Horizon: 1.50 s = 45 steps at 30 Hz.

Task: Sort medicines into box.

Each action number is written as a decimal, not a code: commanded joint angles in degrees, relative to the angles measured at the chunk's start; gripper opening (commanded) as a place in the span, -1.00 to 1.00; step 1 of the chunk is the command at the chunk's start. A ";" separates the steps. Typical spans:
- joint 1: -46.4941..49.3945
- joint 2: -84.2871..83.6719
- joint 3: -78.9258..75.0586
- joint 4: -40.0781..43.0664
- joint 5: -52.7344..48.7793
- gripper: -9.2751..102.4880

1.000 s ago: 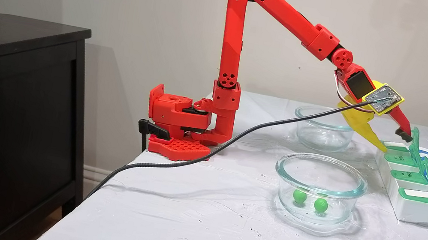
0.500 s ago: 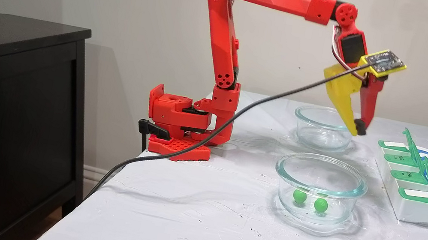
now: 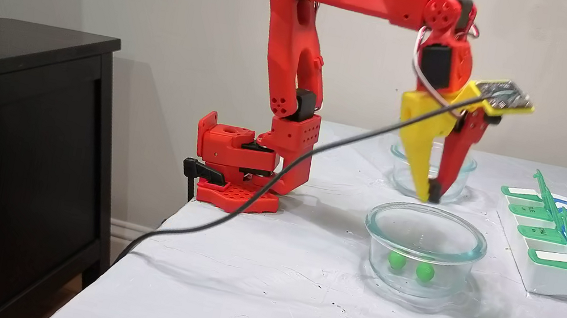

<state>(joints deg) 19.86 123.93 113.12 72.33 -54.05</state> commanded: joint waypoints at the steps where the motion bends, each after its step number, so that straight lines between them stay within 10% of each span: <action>1: 3.69 4.92 0.18 -1.85 -2.81 -0.69; 45: 12.57 -2.81 12.04 -13.62 -25.93 -0.36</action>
<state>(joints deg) 31.90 120.32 125.16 60.12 -79.63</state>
